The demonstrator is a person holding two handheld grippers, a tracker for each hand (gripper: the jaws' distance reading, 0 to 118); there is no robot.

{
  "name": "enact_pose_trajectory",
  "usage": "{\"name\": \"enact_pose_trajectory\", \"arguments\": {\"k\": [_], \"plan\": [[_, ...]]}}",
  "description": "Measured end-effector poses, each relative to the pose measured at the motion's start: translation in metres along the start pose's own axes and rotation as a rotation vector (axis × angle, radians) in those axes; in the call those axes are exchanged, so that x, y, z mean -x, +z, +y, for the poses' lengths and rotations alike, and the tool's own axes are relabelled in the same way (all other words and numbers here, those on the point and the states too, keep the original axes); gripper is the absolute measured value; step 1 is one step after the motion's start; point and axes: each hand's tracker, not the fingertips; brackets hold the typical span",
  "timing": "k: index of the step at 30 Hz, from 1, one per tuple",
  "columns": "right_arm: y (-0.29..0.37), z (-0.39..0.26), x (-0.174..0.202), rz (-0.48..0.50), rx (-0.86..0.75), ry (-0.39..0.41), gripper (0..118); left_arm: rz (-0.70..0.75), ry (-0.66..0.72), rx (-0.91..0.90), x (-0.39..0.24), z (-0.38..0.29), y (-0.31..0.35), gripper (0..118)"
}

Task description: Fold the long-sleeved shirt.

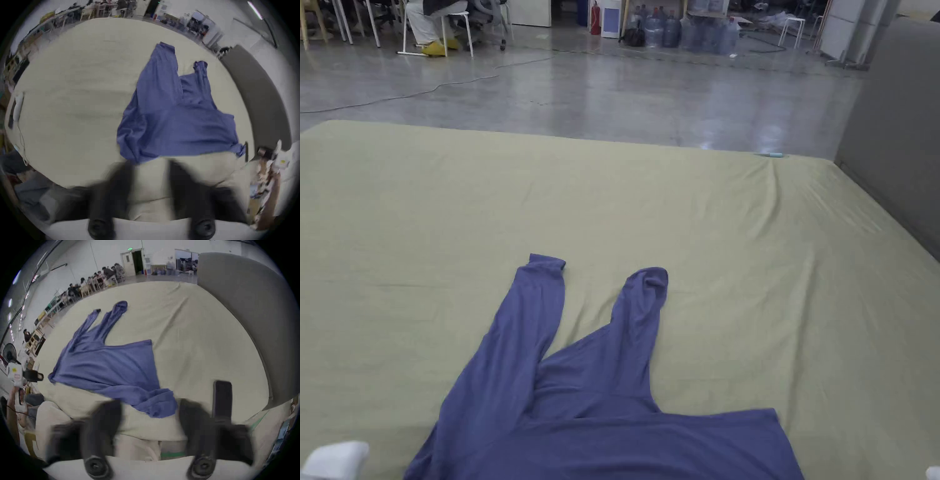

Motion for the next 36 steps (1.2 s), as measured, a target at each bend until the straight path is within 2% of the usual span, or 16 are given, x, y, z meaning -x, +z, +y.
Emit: {"name": "enact_pose_trajectory", "arguments": {"k": [1, 3, 5, 10, 11, 14, 15, 17, 20, 25, 28, 29, 30, 31, 34, 36], "plan": [[-0.004, -0.001, 0.007, 0.007, -0.001, 0.007, 0, 0.025, -0.015, -0.004, -0.003, -0.004, -0.005, 0], [-0.009, 0.003, 0.016, 0.032, -0.008, 0.026, 0, -0.061, 0.001, 0.045, -0.005, 0.003, -0.009, 0], [-0.016, 0.004, 0.029, 0.081, -0.034, 0.022, 0, -0.067, 0.021, 0.040, -0.006, 0.024, -0.009, 0], [-0.030, 0.012, 0.048, 0.156, -0.063, 0.036, 0, -0.096, -0.016, -0.052, -0.026, 0.138, -0.011, 0], [-0.036, 0.013, 0.048, 0.173, -0.067, 0.030, 0, -0.089, -0.027, -0.062, -0.030, 0.165, -0.022, 11], [-0.055, 0.008, 0.051, 0.207, -0.047, 0.000, 0, -0.041, -0.035, -0.044, -0.044, 0.243, -0.072, 90], [-0.059, 0.009, 0.049, 0.208, -0.043, -0.006, 0, -0.004, -0.006, -0.010, -0.047, 0.265, -0.093, 104], [-0.063, 0.003, 0.051, 0.210, -0.037, -0.015, 0, -0.014, 0.079, -0.012, -0.048, 0.300, -0.123, 104], [-0.063, 0.001, 0.045, 0.265, -0.042, -0.031, 0, 0.020, 0.178, 0.002, -0.040, 0.341, -0.170, 104], [-0.065, 0.002, 0.050, 0.303, -0.058, 0.003, 0, 0.155, 0.113, 0.024, -0.046, 0.354, -0.209, 102], [-0.070, 0.002, 0.055, 0.317, -0.034, 0.038, 0, 0.211, 0.053, 0.004, -0.055, 0.345, -0.207, 81], [-0.072, 0.001, 0.056, 0.315, -0.030, 0.038, 0, 0.201, 0.057, -0.018, -0.057, 0.344, -0.200, 66], [-0.072, 0.001, 0.056, 0.313, -0.026, 0.038, 0, 0.214, 0.061, -0.029, -0.062, 0.345, -0.194, 19], [-0.071, 0.001, 0.055, 0.313, -0.026, 0.036, 0, 0.211, 0.065, -0.031, -0.063, 0.345, -0.189, 0], [-0.072, 0.001, 0.053, 0.312, -0.026, 0.020, 0, 0.150, 0.038, 0.000, -0.061, 0.345, -0.168, 0], [-0.072, 0.000, 0.050, 0.312, -0.030, 0.006, 0, 0.118, 0.083, -0.097, -0.060, 0.339, -0.128, 0]]}}
